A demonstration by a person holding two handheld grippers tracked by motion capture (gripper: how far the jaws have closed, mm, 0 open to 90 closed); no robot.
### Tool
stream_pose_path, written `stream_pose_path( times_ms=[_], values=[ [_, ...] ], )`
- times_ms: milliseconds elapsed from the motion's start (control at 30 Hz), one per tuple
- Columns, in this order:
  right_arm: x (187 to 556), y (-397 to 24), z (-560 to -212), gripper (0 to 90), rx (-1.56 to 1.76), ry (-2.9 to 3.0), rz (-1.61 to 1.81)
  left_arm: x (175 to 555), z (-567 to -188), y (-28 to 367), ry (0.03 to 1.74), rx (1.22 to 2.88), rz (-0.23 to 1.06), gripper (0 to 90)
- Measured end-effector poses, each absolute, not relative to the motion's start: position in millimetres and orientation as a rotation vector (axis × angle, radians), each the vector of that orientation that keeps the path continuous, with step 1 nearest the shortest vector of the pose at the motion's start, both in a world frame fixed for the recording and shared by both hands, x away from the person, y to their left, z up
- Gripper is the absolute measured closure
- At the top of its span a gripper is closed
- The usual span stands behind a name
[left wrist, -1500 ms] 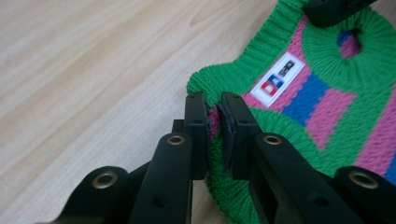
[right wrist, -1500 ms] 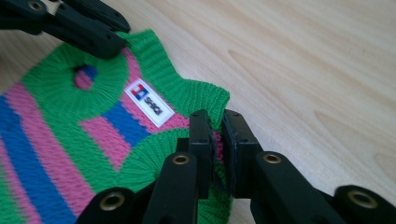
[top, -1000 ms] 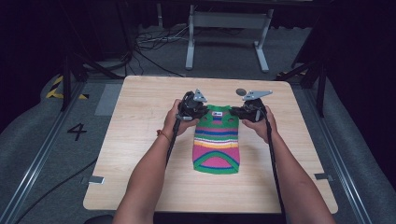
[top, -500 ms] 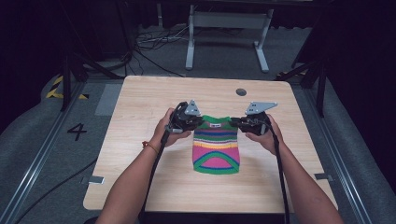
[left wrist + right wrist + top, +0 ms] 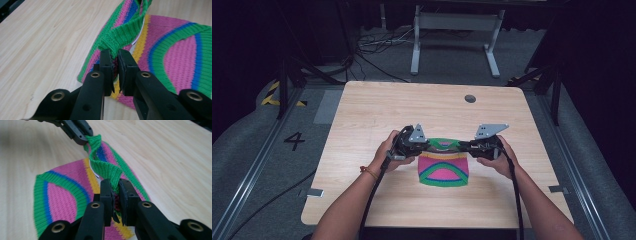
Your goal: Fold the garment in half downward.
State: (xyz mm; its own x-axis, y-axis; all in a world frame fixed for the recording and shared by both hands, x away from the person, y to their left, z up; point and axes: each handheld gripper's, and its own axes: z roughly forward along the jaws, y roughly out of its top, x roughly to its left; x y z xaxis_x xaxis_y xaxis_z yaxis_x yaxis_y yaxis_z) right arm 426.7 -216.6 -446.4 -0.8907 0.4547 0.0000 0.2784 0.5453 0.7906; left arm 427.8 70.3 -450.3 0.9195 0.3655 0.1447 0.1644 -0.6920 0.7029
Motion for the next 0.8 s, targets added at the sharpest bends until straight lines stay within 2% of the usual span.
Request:
stream_pose_path(
  times_ms=[567,800],
  values=[
    [377.1,-220.0,-460.7,81.0,0.477,2.695,1.209,373.8,-464.7,66.3,0.199,2.473,0.284,82.0],
    [358.7,-225.0,-472.6,76.8,0.467,2.735,1.143,359.8,-470.5,71.0,0.192,2.504,0.238,75.5]
  ],
)
